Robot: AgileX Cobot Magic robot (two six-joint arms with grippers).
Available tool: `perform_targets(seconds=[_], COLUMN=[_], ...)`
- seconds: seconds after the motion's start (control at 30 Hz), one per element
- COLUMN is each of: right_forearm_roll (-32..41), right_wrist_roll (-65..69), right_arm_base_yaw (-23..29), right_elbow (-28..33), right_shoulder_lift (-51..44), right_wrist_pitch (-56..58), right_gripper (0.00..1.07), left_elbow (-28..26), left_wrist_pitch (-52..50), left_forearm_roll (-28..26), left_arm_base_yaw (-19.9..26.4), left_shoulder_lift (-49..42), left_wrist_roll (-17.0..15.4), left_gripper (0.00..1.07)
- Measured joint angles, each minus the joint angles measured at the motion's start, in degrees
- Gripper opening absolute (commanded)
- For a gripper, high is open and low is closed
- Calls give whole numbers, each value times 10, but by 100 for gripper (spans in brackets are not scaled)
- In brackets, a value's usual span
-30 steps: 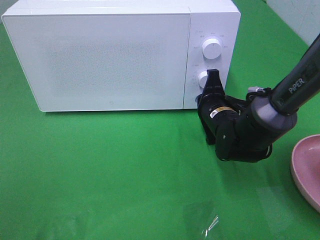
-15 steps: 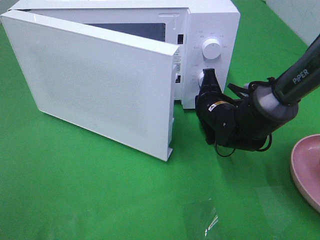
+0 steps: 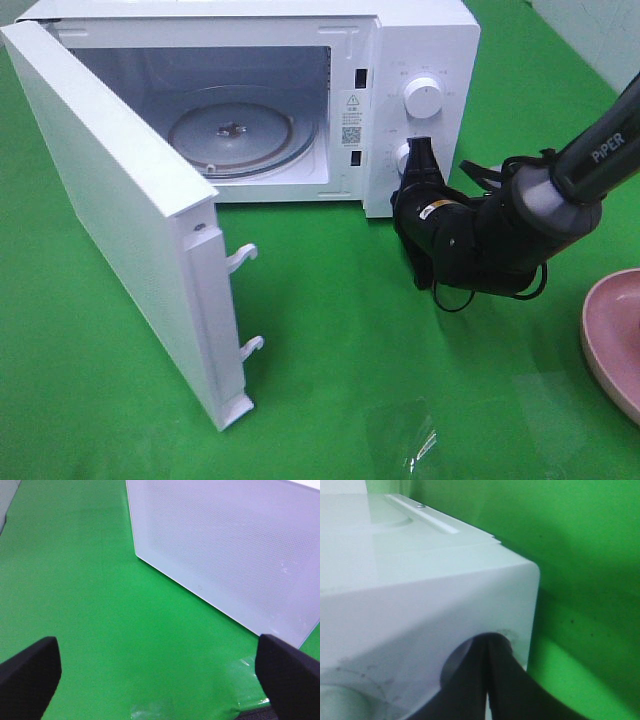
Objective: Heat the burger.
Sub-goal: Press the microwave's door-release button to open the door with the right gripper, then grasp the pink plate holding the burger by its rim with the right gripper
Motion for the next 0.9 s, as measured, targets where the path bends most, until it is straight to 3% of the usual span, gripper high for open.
perform_targets(seconds=[0.5,0.9], right_forearm_roll=[-54,-76], right_wrist_roll=[-1,-29], right_arm_base_yaw=[-17,3], right_elbow=[24,85], right_shoulder_lift=[-40,-96], right_wrist_pitch=[40,81], right_gripper=[1,2], left_elbow=[0,0], left_wrist_pitch=[0,0], left_forearm_roll=[0,1], left_arm_base_yaw=[0,0], left_shoulder_lift=[0,0], left_wrist_roll=[0,0], left_gripper=[98,98])
